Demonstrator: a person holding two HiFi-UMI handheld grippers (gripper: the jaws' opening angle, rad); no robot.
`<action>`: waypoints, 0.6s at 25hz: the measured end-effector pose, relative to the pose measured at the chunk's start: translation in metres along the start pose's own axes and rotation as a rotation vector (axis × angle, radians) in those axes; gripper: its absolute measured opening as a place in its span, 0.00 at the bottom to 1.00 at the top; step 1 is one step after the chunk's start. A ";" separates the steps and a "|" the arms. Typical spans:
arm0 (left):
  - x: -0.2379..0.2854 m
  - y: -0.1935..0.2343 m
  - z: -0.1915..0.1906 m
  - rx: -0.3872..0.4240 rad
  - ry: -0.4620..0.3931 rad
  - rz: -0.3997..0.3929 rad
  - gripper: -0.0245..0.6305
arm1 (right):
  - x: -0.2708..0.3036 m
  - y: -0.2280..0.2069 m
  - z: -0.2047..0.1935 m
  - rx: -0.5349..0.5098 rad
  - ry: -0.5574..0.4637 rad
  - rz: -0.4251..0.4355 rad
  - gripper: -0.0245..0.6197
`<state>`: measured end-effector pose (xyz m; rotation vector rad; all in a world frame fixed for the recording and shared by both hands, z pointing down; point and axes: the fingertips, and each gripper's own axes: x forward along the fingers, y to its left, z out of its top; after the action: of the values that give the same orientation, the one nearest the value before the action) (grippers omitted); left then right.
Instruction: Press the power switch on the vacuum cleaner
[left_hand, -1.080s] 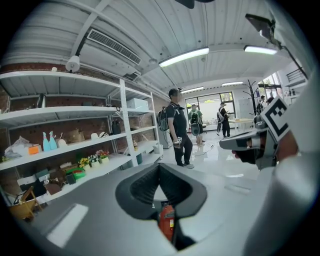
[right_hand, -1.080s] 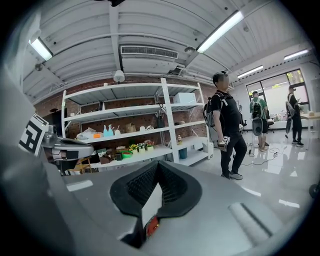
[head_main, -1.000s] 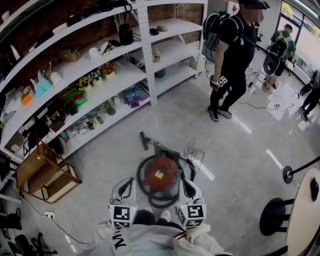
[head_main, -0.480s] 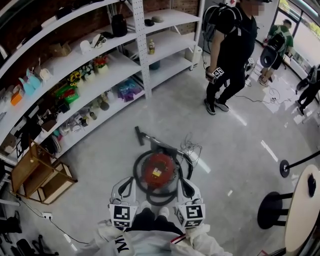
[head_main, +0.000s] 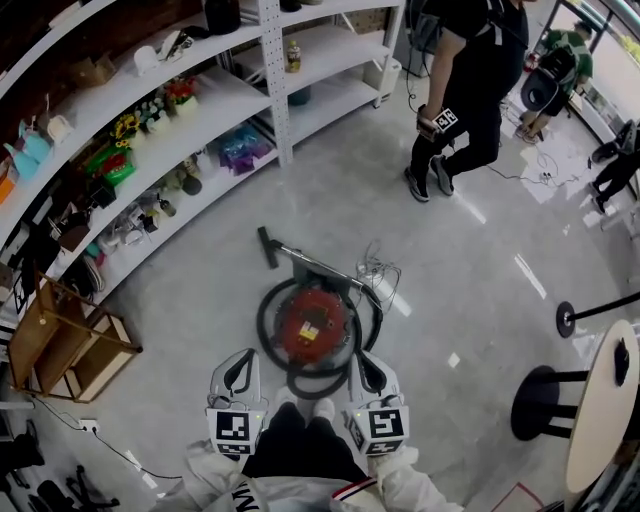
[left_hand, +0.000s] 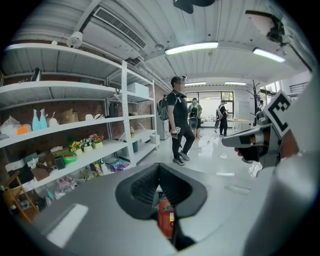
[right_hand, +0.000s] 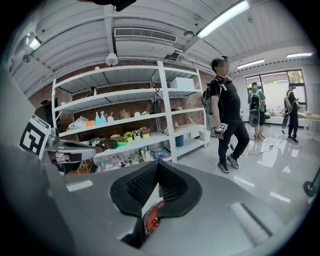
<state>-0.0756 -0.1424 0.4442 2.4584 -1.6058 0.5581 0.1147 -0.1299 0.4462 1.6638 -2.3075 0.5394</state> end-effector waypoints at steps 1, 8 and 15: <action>0.003 0.000 -0.005 -0.004 0.005 -0.002 0.04 | 0.003 0.001 -0.005 0.004 0.009 0.001 0.04; 0.025 -0.016 -0.038 -0.020 0.025 -0.043 0.04 | 0.025 0.005 -0.032 0.008 0.043 0.001 0.04; 0.041 -0.018 -0.071 -0.033 0.054 -0.061 0.04 | 0.043 0.006 -0.064 0.011 0.076 0.003 0.04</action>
<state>-0.0609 -0.1466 0.5269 2.4376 -1.5030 0.5788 0.0943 -0.1376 0.5202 1.6161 -2.2569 0.6062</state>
